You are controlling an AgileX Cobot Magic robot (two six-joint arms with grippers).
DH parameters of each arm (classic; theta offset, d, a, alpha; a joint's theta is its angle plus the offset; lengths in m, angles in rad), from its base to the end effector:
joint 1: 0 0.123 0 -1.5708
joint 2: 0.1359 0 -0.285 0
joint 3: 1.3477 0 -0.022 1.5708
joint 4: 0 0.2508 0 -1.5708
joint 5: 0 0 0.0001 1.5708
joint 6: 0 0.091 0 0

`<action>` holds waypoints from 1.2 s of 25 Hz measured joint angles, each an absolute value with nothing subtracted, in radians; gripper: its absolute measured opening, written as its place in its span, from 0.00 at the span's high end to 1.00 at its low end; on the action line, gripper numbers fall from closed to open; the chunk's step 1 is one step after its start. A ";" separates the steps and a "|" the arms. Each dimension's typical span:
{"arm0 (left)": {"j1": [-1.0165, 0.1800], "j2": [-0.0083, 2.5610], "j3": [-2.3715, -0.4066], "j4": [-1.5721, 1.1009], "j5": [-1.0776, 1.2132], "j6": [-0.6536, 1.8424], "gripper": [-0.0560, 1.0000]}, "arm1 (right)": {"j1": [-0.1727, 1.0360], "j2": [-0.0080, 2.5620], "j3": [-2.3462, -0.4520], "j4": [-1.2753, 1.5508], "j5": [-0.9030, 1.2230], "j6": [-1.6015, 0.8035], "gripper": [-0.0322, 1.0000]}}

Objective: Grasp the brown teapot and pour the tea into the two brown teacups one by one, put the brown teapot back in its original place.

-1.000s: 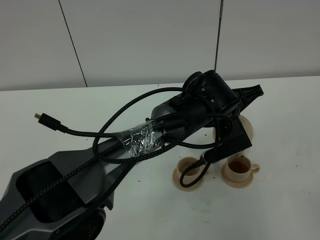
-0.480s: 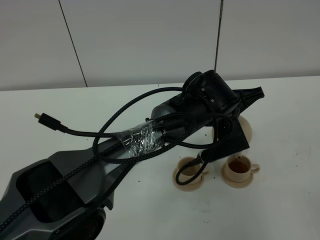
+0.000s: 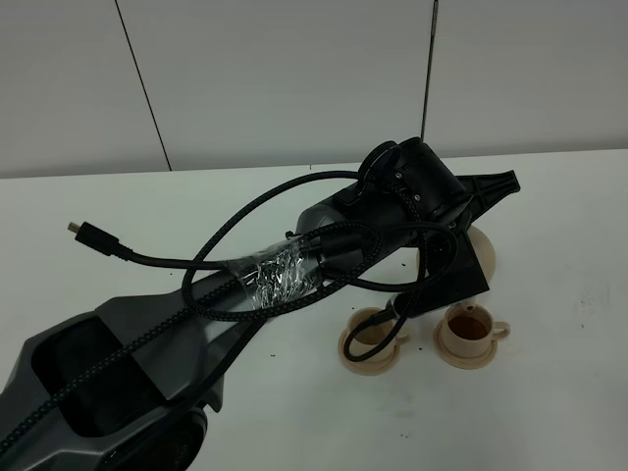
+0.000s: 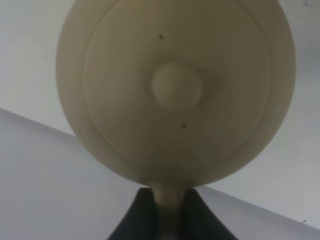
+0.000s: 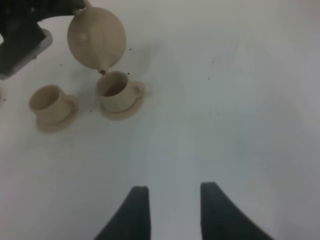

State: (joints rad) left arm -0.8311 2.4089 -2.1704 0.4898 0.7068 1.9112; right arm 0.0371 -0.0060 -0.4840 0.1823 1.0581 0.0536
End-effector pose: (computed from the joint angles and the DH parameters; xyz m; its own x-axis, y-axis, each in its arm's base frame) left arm 0.3896 -0.3856 0.2051 0.7385 0.2475 0.6272 -0.0105 -0.9258 0.3778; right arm -0.0050 0.0142 0.2741 -0.4766 0.1239 -0.8704 -0.1100 0.9738 0.1988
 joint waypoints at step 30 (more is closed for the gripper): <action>-0.840 2.409 -2.170 0.488 0.691 1.912 0.79 | 0.037 -0.006 -0.484 0.182 1.058 0.054 0.73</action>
State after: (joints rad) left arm -0.8402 2.4089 -2.1704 0.4877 0.6910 1.9122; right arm 0.0371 -0.0060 -0.4840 0.1823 1.0581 0.0536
